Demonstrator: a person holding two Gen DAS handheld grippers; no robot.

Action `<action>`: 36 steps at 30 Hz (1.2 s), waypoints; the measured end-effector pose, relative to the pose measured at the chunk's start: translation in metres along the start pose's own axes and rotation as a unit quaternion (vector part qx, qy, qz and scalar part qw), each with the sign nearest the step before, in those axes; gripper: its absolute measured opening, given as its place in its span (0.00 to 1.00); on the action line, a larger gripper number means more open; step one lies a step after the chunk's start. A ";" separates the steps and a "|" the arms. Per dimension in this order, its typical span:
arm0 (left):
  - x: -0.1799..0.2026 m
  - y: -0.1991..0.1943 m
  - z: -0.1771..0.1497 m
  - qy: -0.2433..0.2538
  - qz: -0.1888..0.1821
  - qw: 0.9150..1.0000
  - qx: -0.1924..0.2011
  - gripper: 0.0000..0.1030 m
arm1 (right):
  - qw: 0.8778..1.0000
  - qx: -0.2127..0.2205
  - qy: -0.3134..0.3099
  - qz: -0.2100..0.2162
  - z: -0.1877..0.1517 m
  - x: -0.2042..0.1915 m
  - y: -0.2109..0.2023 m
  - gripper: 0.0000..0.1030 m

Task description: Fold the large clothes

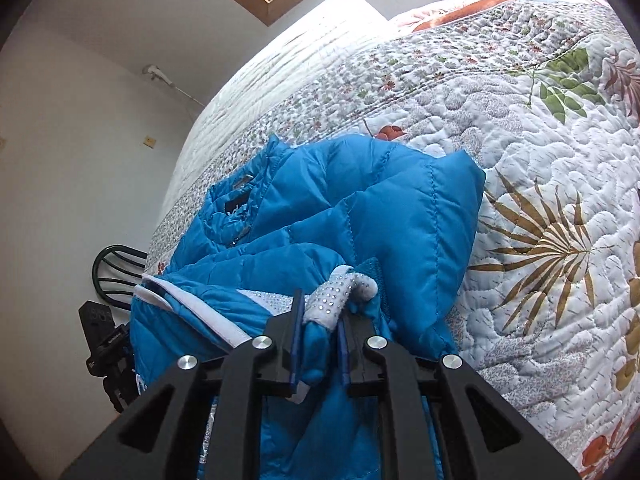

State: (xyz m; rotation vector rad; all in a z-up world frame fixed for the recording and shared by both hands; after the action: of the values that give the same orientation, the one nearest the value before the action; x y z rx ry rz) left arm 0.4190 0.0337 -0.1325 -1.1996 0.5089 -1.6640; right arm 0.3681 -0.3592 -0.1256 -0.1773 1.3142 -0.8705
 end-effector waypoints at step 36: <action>0.044 -0.038 -0.002 0.229 0.121 0.958 0.123 0.15 | 0.958 0.017 -0.264 -0.110 -0.014 -0.058 0.000 0.12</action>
State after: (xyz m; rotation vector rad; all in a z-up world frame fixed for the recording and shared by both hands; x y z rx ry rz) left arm 0.3979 0.0111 -0.0833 -0.5420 0.6780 -1.7310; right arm 0.3559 -0.3169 -0.0856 -0.5011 0.7863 -0.9504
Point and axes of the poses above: each gripper's, at about its wrist camera, not at the fingertips, and y roughly the way its jaws point, x to its right, z to its top, the point moved 7 cm from there along y, roughly the way its jaws point, and after that the axes turned 10 degrees about z, right-handed, at the moved point
